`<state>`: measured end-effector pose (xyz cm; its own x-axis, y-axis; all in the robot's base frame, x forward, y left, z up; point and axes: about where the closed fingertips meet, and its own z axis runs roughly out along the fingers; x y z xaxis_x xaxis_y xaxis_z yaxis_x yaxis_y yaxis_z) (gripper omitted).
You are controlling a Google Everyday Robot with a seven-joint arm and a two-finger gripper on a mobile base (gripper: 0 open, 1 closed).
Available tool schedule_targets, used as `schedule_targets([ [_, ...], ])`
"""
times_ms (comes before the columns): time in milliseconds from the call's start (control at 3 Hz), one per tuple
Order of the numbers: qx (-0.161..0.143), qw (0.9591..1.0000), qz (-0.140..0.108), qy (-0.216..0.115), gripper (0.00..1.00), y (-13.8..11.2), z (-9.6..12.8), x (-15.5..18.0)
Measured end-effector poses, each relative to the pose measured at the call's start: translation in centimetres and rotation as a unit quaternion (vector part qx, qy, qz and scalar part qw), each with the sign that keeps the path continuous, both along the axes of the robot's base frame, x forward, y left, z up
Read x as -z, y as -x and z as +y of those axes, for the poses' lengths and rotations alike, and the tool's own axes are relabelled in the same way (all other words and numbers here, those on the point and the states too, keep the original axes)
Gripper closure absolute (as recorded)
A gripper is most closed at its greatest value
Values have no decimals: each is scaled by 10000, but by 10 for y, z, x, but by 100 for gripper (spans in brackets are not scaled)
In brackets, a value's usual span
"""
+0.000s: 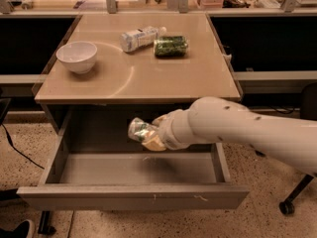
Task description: Pick 7up can from top drawer and place on counter
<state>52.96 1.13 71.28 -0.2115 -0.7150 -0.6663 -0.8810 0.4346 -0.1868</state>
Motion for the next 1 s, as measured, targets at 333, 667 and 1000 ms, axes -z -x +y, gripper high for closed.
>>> schedule_targets([
  [333,208,9988,-263,368,100,29,-37,-54],
  [667,483,9955,-598,556,100,46,-63,-110],
  [1000,479,9950,-663,581,100,50,-63,-118],
])
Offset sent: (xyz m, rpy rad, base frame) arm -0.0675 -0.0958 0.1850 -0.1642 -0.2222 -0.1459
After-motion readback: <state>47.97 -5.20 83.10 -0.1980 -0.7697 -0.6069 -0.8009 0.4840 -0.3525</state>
